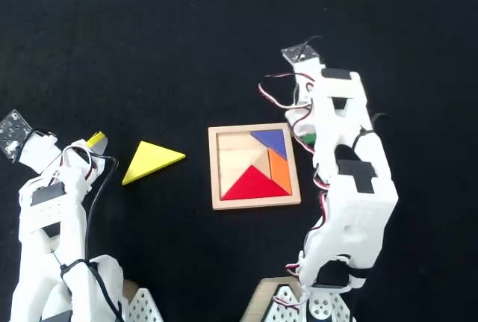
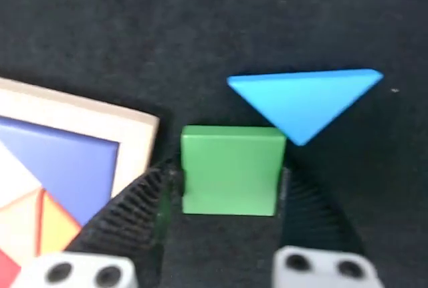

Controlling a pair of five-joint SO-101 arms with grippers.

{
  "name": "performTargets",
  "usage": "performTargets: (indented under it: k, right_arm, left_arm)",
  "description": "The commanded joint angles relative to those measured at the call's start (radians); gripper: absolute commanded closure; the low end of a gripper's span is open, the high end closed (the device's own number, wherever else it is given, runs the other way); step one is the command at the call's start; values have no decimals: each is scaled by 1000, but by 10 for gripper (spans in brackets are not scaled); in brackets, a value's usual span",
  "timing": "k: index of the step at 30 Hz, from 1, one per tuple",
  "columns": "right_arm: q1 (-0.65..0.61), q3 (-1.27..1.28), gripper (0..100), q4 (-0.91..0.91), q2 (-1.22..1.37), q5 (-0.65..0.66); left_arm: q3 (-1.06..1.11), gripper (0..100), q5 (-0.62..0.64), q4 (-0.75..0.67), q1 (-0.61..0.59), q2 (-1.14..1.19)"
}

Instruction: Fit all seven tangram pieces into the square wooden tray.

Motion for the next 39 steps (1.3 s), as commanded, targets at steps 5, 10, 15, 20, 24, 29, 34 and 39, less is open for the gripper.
performTargets:
  k: [5,10,15,20,24,29,34,39]
  right_arm:
    - [-6,-38,940,160,-194,6]
    - [-75,-15,942,307,-426,8]
    - [-265,150,942,287,-610,8]
    - [-373,292,941,129,-645,8]
    - [-385,328,941,29,-576,94]
    - [-402,302,941,-28,-455,158]
    - [-402,275,941,-41,-369,160]
    - [-399,272,936,-51,-354,160]
  left_arm:
    - [-8,690,3,-15,8,-15]
    - [-8,690,3,-15,10,-15]
    - [-8,690,3,-15,10,-15]
    - [-8,690,3,-15,10,-15]
    - [-8,690,3,-15,10,-15]
    - [-8,690,3,-15,10,-15]
    - [-8,690,-28,-18,12,-15]
    - [-8,690,-28,-18,12,-15]
